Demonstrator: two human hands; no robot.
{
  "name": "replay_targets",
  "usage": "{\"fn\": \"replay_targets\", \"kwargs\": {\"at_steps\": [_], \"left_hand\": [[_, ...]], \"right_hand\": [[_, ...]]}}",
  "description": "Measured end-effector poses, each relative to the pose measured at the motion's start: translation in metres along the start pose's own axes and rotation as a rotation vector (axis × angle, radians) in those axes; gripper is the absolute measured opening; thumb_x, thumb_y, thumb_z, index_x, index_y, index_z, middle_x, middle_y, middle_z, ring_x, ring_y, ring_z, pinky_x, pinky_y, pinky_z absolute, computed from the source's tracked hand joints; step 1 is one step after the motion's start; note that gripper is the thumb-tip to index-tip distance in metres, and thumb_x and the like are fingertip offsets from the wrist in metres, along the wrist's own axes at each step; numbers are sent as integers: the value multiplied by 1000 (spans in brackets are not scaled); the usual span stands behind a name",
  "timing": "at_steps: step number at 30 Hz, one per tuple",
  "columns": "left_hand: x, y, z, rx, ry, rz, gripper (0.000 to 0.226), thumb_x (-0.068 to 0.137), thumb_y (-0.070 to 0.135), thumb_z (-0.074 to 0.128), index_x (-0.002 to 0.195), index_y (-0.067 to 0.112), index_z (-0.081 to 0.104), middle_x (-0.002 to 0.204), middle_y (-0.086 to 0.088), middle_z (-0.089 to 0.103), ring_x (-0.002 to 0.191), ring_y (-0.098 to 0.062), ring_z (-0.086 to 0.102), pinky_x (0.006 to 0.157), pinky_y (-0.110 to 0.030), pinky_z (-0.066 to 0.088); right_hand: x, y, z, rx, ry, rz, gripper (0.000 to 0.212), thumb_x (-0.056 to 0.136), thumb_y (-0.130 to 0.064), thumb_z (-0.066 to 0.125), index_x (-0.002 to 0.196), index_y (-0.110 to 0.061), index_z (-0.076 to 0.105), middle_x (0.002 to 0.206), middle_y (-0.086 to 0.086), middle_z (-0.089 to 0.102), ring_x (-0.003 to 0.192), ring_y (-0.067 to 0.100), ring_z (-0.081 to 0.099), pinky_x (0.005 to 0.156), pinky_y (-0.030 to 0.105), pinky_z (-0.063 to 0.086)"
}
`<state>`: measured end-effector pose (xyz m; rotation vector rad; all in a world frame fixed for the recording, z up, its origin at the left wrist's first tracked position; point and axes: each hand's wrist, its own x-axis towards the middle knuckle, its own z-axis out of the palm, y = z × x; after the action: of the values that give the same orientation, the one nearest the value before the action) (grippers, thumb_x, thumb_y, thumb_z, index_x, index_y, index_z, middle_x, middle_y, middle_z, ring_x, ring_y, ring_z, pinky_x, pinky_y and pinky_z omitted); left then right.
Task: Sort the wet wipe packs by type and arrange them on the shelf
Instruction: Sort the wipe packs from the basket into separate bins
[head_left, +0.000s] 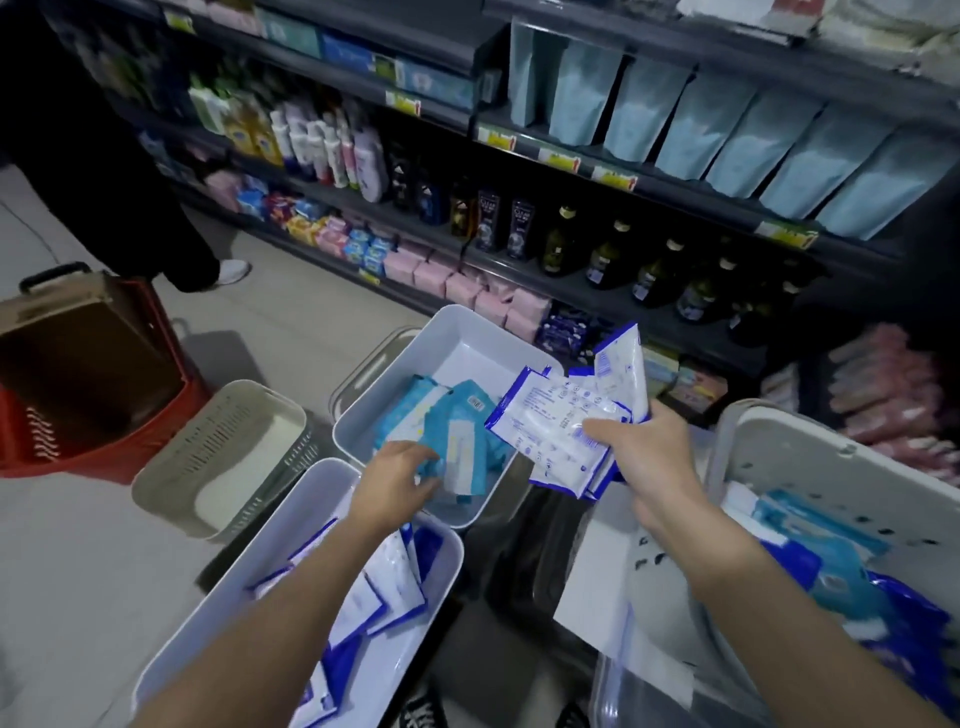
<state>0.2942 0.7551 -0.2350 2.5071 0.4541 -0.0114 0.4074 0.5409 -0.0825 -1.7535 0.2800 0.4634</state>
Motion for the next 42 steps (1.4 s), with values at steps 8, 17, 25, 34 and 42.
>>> {"fn": "replay_targets", "kwargs": {"at_steps": [8,17,25,34,42], "left_hand": [[-106,-53,-29,150,-191,-177,43,87,33,60,127,18,56,126,-4,56,120,-24,47,96,-29,39],[-210,-112,-33,118,-157,-461,33,87,29,60,117,17,63,122,-1,58,115,-22,51,95,-30,43],[-258,-137,-24,76,32,-772,46,76,-2,60,121,-2,53,128,-25,48,104,-42,54,77,-40,47],[-243,-110,-28,15,110,-817,39,82,4,63,120,-3,60,134,-26,46,115,-41,52,93,-42,46],[-178,-8,-46,7,143,-464,29,90,15,59,118,6,62,125,-10,55,105,-27,57,82,-32,46]], "right_hand": [[-36,41,65,-136,-180,71,34,74,9,69,96,-16,65,90,4,71,80,22,70,67,34,57],[-71,131,154,-496,-528,173,42,64,-9,75,100,-20,56,96,1,68,87,21,66,75,37,57],[-67,154,167,-876,-481,-59,18,85,-10,58,103,-10,58,89,5,63,76,22,57,57,25,41],[-71,107,132,-924,-490,-219,41,90,-11,58,130,-7,51,131,11,54,118,26,53,85,26,42],[-91,31,39,-659,-380,-345,27,89,-12,60,115,-13,64,113,-3,63,102,15,61,87,24,46]]}}
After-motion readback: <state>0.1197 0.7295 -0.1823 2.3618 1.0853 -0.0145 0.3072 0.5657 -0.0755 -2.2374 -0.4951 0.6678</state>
